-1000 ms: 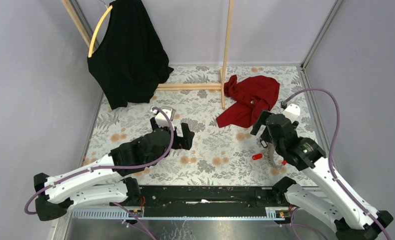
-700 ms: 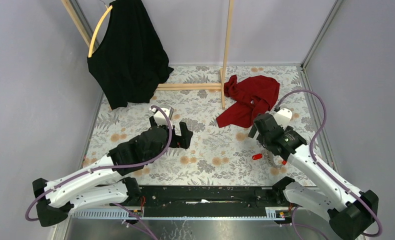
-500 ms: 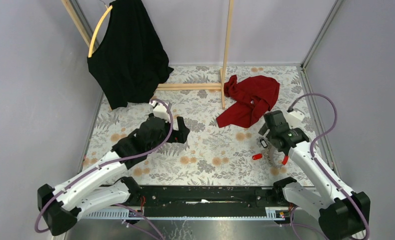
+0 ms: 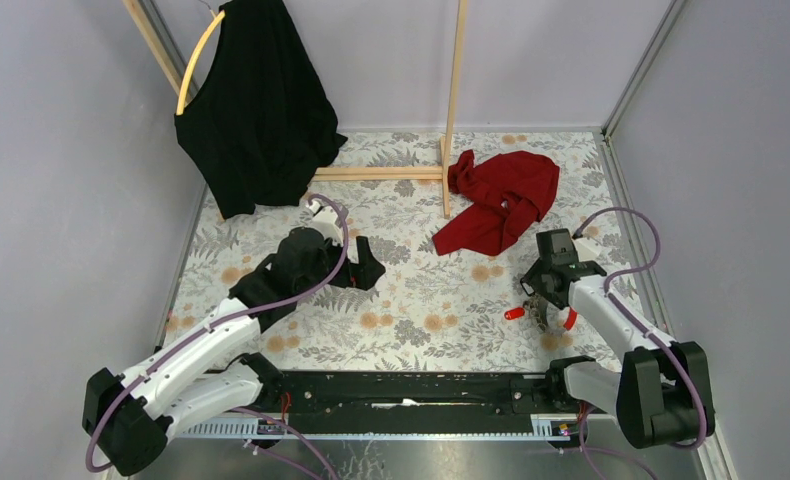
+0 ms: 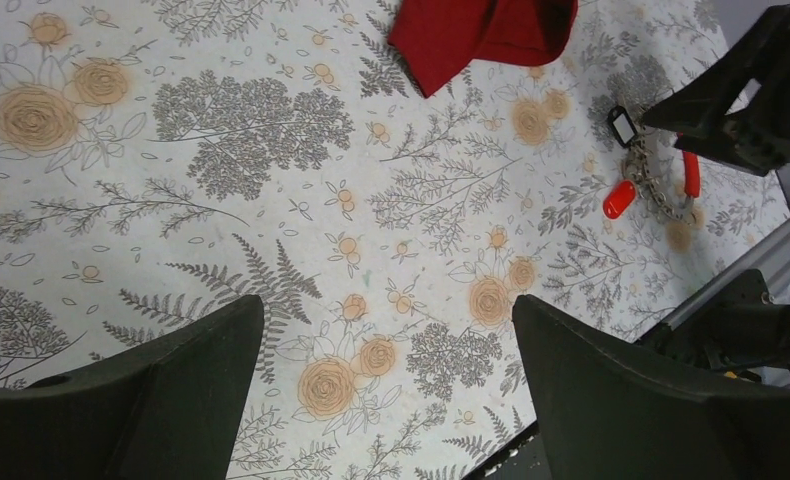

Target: Remove the keys from the keyring

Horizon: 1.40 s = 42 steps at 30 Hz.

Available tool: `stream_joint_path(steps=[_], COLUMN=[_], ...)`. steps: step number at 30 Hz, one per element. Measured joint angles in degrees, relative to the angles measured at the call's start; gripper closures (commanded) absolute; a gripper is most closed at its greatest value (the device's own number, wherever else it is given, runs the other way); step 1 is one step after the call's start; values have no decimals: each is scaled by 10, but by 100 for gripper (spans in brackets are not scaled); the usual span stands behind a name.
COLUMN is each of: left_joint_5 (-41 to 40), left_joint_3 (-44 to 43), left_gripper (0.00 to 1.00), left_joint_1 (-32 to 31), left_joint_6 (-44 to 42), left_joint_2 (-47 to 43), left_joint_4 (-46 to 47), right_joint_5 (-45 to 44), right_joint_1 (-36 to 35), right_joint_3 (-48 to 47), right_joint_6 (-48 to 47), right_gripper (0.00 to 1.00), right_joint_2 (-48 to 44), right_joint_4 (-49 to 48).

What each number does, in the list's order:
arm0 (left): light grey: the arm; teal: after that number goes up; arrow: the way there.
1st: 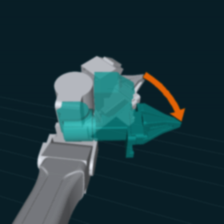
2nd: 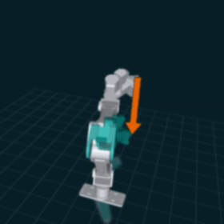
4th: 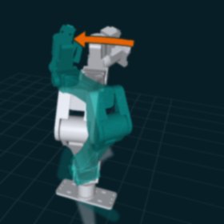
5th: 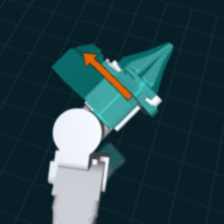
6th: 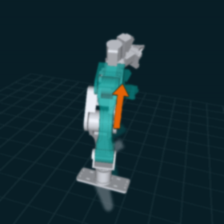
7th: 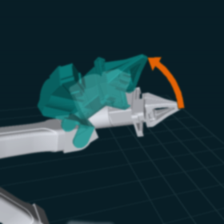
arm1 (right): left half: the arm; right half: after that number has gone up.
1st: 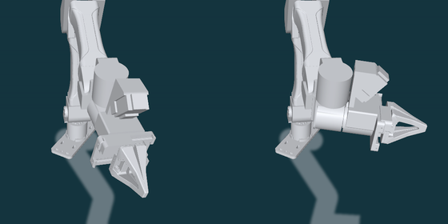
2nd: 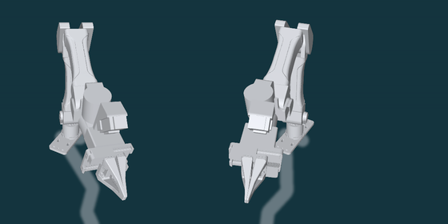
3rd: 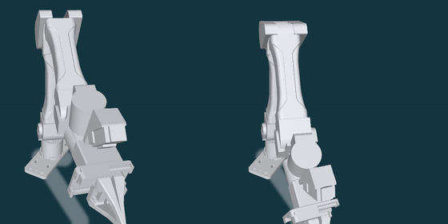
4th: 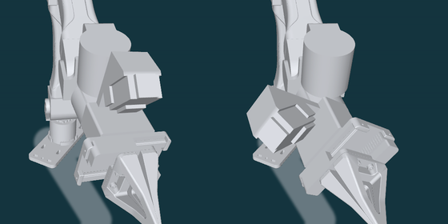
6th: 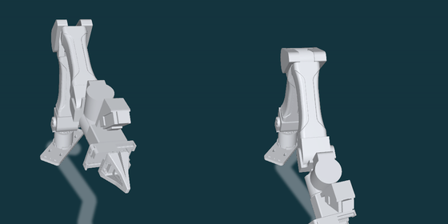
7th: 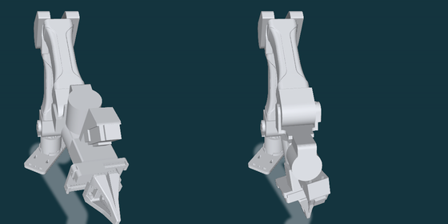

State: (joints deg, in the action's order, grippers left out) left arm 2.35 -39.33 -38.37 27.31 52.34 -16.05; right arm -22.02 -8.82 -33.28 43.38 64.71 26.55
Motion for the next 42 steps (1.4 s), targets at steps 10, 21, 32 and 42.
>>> stream_joint_path(steps=[10, 21, 32, 42], left_joint_5=[26, 29, 33, 77], left_joint_3=[15, 24, 24, 1], left_gripper=[1, 1, 1, 23], left_joint_1=[0, 1, 1, -6], left_joint_6=[4, 17, 36, 73], left_joint_2=[-21, -39, -38, 182], left_joint_4=[2, 2, 6, 87], right_joint_5=[91, 90, -15, -39], right_joint_1=[-34, -332, -394, -369], right_joint_3=[75, -39, -113, -22], right_joint_6=[39, 152, 140, 133], right_gripper=[35, 30, 22, 42], right_joint_2=[-25, 139, 69, 48], right_joint_4=[-96, -138, -9, 5])
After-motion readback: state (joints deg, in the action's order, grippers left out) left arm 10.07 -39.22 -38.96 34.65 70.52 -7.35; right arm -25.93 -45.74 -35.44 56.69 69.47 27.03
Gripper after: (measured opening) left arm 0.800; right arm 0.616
